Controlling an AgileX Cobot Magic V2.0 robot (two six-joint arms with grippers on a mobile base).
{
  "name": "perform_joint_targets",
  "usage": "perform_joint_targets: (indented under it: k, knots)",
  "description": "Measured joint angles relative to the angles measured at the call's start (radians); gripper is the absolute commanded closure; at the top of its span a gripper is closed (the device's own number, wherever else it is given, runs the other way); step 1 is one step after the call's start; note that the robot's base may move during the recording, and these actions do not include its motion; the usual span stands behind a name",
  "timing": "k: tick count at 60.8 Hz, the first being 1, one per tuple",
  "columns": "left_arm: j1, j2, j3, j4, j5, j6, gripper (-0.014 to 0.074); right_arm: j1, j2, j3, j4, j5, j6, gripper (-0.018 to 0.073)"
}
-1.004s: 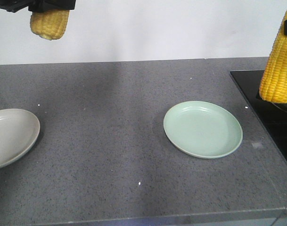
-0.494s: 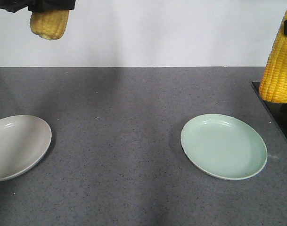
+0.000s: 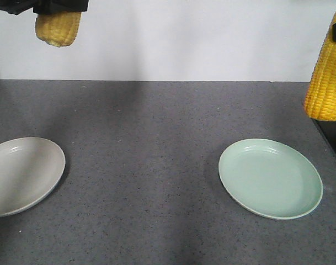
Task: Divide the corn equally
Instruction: 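Drive the base to the counter with the two empty plates, then move the right gripper with its cob above the pale green plate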
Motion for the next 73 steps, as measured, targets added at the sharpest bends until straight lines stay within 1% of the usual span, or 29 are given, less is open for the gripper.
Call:
perform_joint_targets:
  k: [73]
  knots:
    - [0.0, 0.0, 0.0, 0.0, 0.0, 0.0, 0.0468, 0.0, 0.0, 0.0, 0.0, 0.0, 0.0, 0.0314]
